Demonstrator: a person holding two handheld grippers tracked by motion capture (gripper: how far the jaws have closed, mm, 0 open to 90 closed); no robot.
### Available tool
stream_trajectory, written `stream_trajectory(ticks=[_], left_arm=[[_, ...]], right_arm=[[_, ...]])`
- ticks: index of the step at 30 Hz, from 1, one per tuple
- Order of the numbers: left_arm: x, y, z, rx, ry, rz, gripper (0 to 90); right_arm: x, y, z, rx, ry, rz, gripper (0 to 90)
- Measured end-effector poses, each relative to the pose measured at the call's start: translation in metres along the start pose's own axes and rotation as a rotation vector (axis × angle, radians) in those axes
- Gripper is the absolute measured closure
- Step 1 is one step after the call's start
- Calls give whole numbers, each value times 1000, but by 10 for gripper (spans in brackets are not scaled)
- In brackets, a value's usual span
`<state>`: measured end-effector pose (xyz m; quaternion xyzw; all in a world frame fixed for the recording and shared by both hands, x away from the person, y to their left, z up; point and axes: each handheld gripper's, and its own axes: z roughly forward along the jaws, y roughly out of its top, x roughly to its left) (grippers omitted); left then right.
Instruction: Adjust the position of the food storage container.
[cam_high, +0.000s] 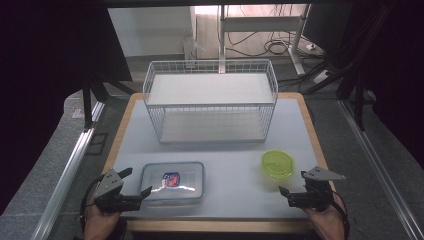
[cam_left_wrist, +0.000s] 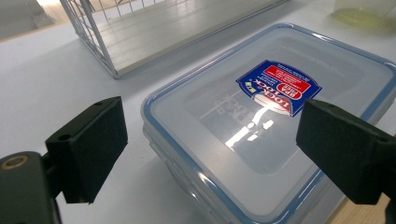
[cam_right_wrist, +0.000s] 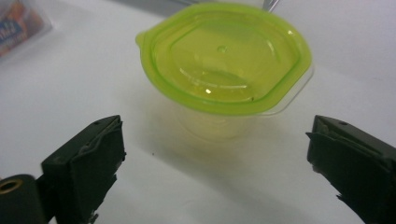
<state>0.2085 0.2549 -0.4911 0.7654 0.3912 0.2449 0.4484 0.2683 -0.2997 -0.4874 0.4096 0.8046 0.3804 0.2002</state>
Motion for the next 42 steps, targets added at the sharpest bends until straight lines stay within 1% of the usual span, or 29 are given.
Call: stream_trajectory(ticks=[2, 3, 4, 5, 6, 7, 9, 12, 16, 18, 23, 27, 30, 31, 32, 33, 34, 38, 39, 40, 42], left_arm=[[0, -1, 0, -21, 6, 10, 88], [0, -2, 0, -43, 15, 21, 85], [0, -3, 0, -61, 18, 22, 85], [0, -3, 0, -61, 18, 22, 86], [3, -4, 0, -85, -3, 17, 87], [3, -4, 0, -89, -4, 16, 87], [4, -5, 1, -82, -8, 11, 89], [4, -5, 2, -72, -14, 6, 95], [3, -4, 1, -73, -23, -3, 100], [3, -4, 1, -69, -24, -16, 101], [6, -4, 0, -66, -38, -51, 102], [5, -4, 0, -63, -39, -52, 102], [5, -4, 1, -57, -34, -45, 102], [4, -4, 1, -55, -32, -43, 102], [4, -4, 1, -55, -31, -42, 102], [4, -4, 1, -55, -31, -42, 102], [4, -4, 1, -54, -28, -40, 102], [4, -5, 1, -61, -33, -40, 101], [4, -5, 0, -66, -35, -40, 101], [4, -5, 0, -70, -34, -38, 101], [4, -5, 0, -71, -35, -38, 101]], right_arm=[[0, 0, 1, 3, 6, -3, 20], [0, 0, 0, -1, 9, -8, 17], [0, 0, 0, -7, 4, -19, 10], [0, 0, -1, -13, 1, -26, 9], [0, 1, -1, -20, 2, -25, 10], [-1, 1, -1, -26, 4, -18, 11], [-1, 0, -1, -28, 9, -10, 11], [-1, 0, 2, -17, 18, 1, 11], [1, 0, 4, -3, 8, 5, 10], [0, 1, 4, -3, 3, 21, 9], [-2, 2, 4, -7, 11, 66, 8], [1, 4, 3, 5, 0, 52, 28], [2, 6, 1, 8, -2, 47, 88], [3, 8, -1, 5, -6, 48, 118], [4, 9, -2, -1, -10, 47, 172], [4, 9, -2, -1, -10, 47, 172], [5, 13, -5, -9, -6, 40, 282], [6, 19, -4, -17, 39, 48, 439], [6, 19, -4, -17, 39, 48, 439], [9, 23, -3, -26, 51, 39, 503], [10, 27, -2, -29, 63, 33, 564]])
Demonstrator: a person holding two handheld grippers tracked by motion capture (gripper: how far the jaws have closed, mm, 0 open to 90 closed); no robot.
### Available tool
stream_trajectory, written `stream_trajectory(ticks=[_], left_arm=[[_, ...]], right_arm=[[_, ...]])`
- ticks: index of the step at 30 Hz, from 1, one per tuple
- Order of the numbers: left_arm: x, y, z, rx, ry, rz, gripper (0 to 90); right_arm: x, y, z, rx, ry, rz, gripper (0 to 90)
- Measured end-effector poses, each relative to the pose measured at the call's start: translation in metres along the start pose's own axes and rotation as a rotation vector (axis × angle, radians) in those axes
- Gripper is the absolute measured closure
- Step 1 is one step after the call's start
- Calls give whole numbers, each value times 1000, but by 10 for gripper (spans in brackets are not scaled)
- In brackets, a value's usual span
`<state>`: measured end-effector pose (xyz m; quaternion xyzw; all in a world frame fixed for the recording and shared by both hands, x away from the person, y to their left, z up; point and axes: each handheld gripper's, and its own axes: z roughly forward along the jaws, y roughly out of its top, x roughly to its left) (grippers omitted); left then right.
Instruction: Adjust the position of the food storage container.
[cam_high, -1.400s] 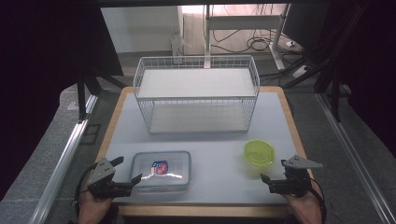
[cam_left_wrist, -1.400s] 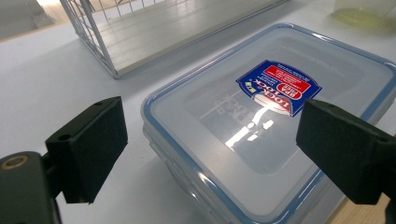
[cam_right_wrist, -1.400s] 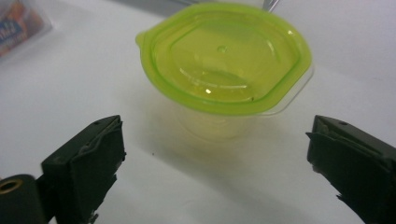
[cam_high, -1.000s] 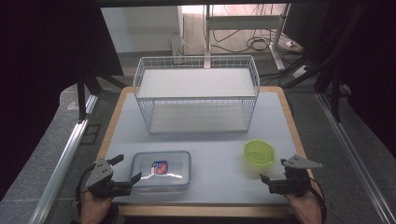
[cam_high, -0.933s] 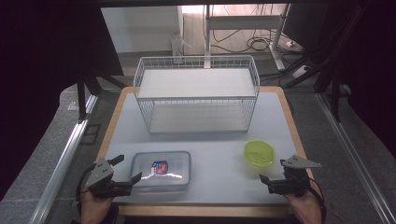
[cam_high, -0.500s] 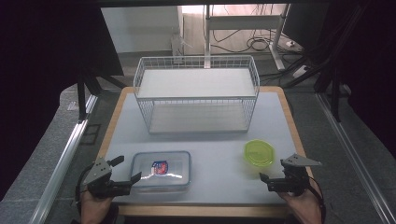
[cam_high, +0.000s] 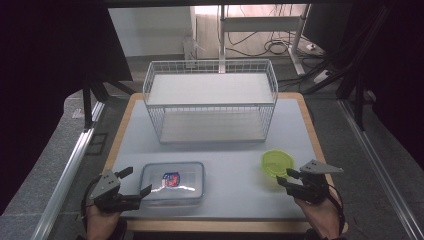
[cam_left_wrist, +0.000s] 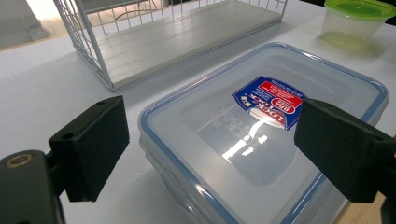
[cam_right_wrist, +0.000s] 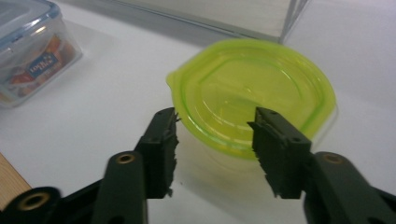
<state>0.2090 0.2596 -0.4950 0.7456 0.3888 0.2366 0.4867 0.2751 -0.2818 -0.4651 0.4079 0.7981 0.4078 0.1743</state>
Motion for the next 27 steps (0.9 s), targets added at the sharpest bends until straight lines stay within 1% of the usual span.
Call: stream_trajectory(ticks=[1, 2, 3, 7, 9, 13, 14, 15, 17, 22, 25, 27], left_arm=[[0, 0, 0, 1, -1, 0, 101], [0, 0, 0, 1, -1, 0, 101], [0, 0, 1, 3, -1, 1, 100], [-1, 0, 1, 6, -3, 7, 100], [-1, 0, 2, 7, -2, 10, 100], [-1, -1, 2, 12, -3, 13, 99], [-1, -1, 2, 12, -3, 13, 99], [-2, -1, 3, 12, -4, 14, 99], [-2, -1, 3, 12, -5, 15, 99], [-2, -1, 3, 13, -4, 16, 99], [-2, -1, 3, 14, -4, 18, 99], [-2, -1, 3, 14, -4, 18, 100]], right_arm=[[1, 2, 1, 0, 17, 0, 606], [1, 2, 1, 0, 17, 0, 606], [2, 8, 5, 5, 36, -4, 655], [3, 19, 19, 30, 45, -38, 734], [4, 25, 26, 31, 49, -51, 773], [7, 35, 39, 35, 56, -70, 849], [7, 35, 39, 35, 56, -70, 849], [9, 40, 47, 41, 63, -69, 882], [12, 43, 52, 47, 72, -75, 899], [19, 48, 67, 73, 86, -98, 900], [22, 49, 77, 99, 99, -111, 900], [22, 47, 81, 115, 95, -123, 900]])
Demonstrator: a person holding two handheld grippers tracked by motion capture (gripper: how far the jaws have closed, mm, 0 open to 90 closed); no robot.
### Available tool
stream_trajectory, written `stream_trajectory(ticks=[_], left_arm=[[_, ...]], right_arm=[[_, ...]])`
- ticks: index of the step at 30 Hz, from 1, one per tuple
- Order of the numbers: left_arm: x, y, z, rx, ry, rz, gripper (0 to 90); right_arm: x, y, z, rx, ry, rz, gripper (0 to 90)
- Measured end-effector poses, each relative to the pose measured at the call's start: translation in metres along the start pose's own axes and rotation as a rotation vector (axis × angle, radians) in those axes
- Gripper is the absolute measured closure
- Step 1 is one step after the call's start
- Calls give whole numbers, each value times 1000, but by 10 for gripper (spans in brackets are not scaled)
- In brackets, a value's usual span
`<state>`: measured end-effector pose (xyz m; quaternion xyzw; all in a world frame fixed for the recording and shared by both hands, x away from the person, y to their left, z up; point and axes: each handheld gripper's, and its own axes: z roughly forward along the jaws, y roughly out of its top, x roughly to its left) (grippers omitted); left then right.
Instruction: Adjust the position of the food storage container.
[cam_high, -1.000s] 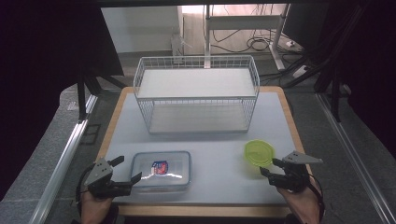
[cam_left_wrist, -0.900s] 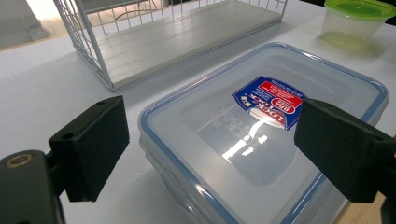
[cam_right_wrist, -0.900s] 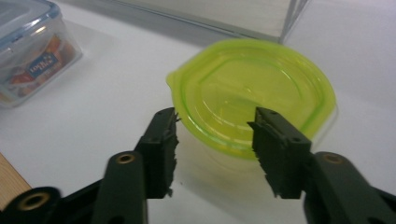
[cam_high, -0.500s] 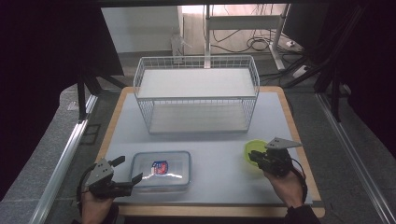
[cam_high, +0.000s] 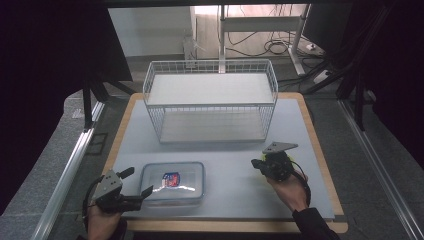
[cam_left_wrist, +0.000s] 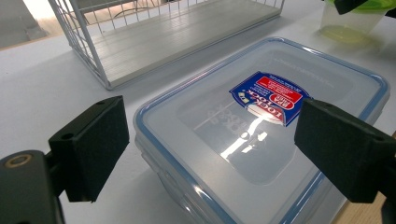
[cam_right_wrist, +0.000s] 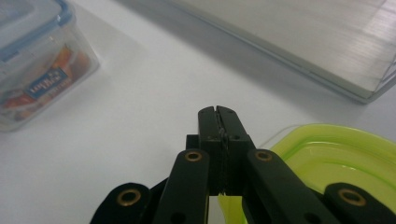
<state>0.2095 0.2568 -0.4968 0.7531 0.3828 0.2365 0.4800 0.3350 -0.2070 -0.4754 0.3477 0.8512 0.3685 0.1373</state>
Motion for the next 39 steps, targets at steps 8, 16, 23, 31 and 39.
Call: stream_trajectory(ticks=[8, 16, 23, 31, 39], left_arm=[[-1, 0, 1, 5, 1, 7, 100], [-1, -1, 1, 15, 1, 8, 101], [-1, 0, 2, 18, 3, 10, 101], [0, -1, 1, 23, -5, -7, 99], [7, 0, -6, 27, -2, -24, 102]], right_arm=[[-8, -5, -5, 3, -35, 22, 900], [-23, -15, -16, 10, -71, 62, 900], [-34, -24, -25, 6, -105, 94, 898], [-49, -31, -33, -4, -143, 141, 886], [-36, -27, -34, -22, -141, 81, 651]])
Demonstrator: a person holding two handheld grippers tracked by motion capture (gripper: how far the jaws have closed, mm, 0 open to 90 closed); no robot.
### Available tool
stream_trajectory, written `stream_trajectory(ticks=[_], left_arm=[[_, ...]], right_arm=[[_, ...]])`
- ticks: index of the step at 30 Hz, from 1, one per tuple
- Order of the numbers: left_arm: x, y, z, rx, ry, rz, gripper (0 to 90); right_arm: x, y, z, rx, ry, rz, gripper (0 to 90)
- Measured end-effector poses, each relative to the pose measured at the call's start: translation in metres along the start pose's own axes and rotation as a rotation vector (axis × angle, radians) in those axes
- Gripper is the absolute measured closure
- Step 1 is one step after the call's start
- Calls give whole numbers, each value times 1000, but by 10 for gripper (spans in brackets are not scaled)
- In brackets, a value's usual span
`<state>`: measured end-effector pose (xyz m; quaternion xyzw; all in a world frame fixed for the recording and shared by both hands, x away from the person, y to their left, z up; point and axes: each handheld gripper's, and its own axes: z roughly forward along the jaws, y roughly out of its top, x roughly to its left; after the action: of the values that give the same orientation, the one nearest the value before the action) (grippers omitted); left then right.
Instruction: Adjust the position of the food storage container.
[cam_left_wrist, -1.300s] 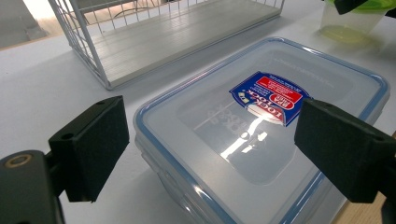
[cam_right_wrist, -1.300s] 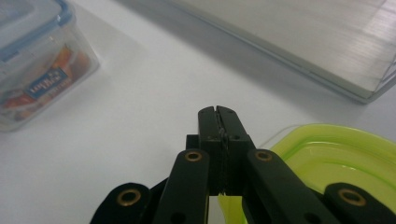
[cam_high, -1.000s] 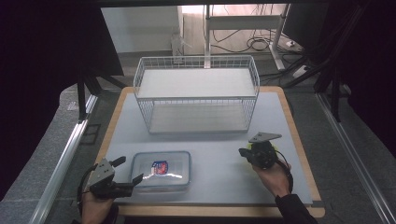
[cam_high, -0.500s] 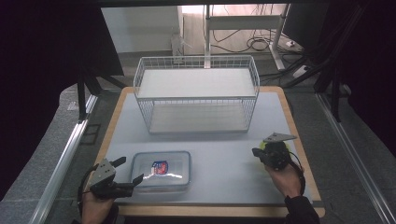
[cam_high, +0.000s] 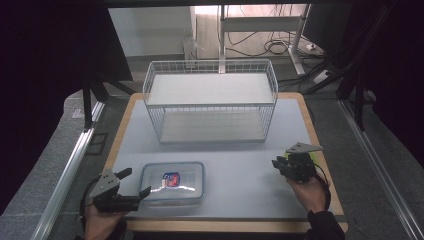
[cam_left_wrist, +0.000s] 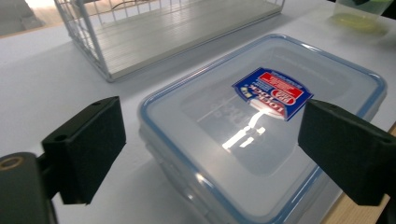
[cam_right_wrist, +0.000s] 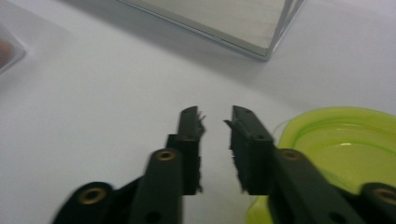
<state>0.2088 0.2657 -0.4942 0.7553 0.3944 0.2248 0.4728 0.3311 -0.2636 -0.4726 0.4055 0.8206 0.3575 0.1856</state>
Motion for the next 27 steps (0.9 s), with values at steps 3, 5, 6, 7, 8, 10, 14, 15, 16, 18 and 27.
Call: stream_trajectory(ticks=[3, 5, 6, 7, 8, 10, 14, 15, 16, 18, 27], left_arm=[[4, -2, -5, 4, 1, 4, 198], [9, -3, -9, 0, -12, -10, 262], [11, -4, -11, -2, -13, -16, 299], [11, -4, -11, -2, -13, -16, 324], [16, -6, -12, 4, -10, -34, 353], [18, -7, -13, 7, -16, -45, 387], [27, -13, -12, 48, -4, -86, 504], [28, -14, -11, 59, -3, -91, 554], [29, -15, -11, 72, -2, -93, 596], [30, -16, -7, 103, -10, -99, 680], [25, -19, 8, 214, -31, -71, 898]], right_arm=[[4, 0, -1, -13, -1, -12, 526], [7, 0, -1, -24, -3, -30, 444], [9, 0, -1, -27, -4, -36, 415], [10, 0, -1, -31, -1, -43, 389], [11, 0, -1, -38, 2, -46, 357], [13, 1, -1, -45, 12, -51, 329], [18, 3, -1, -57, 30, -67, 243], [20, 3, 0, -59, 36, -74, 232], [22, 3, 1, -56, 46, -75, 216], [25, 3, 3, -49, 56, -82, 189], [39, 4, 11, -38, 81, -123, 82]])
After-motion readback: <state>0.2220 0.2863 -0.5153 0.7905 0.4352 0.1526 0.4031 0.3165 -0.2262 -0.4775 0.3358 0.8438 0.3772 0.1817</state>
